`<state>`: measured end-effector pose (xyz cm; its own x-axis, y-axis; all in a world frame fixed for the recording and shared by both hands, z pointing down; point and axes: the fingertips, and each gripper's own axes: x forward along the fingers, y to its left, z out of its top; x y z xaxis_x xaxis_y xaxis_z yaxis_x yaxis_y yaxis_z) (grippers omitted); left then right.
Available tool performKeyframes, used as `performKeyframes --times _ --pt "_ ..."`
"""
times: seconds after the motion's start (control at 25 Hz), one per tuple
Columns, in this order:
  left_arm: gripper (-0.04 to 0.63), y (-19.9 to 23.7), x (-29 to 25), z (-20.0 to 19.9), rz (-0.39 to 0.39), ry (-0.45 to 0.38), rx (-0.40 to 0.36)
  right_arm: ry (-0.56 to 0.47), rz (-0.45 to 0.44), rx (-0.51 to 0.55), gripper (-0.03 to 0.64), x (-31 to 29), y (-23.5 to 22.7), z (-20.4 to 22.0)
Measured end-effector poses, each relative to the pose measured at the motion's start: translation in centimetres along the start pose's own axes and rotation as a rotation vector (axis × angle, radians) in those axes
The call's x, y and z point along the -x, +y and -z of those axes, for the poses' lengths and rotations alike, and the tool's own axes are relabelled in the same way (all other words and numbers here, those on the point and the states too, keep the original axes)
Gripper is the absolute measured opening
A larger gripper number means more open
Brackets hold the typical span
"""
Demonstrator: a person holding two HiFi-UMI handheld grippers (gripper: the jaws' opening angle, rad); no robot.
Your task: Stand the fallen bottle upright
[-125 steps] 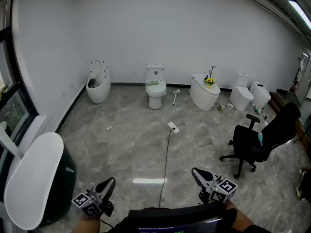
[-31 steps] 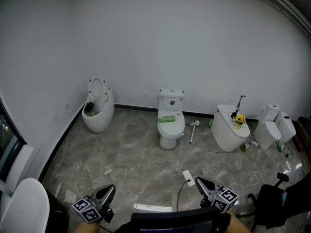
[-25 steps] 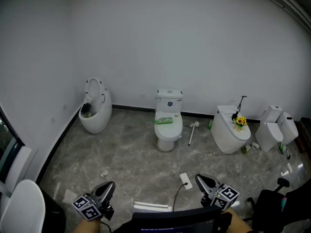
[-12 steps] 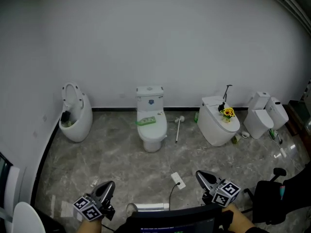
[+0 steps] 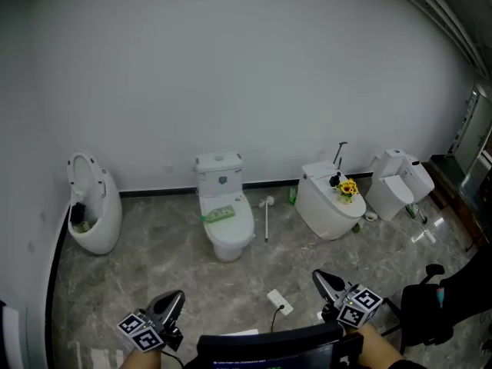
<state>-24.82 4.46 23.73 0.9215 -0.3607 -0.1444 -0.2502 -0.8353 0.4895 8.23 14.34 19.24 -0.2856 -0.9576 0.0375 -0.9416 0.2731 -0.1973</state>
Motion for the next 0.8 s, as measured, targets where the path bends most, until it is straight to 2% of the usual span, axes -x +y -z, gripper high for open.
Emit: performKeyframes --times 0.12,0.4,0.6,0.8 --pt "0.003 5.3 0.3 -3.0 0.014 0.012 -0.017 0.003 0.002 0.001 0.026 -6.5 1.1 -0.1" --pt "0.003 16.1 1.2 -8.0 -0.057 -0.028 0.003 0.037 -0.068 -0.001 0.026 -20.4 1.5 0.1" --pt "0.003 22.5 -2.2 -9.9 -0.126 -0.044 -0.002 0.047 -0.137 -0.016 0.026 -29.8 -2.8 0.4" --pt "0.003 28.4 -8.9 -11.0 -0.19 -0.07 -0.031 0.048 -0.224 -0.016 0.026 -38.5 -10.1 0.8"
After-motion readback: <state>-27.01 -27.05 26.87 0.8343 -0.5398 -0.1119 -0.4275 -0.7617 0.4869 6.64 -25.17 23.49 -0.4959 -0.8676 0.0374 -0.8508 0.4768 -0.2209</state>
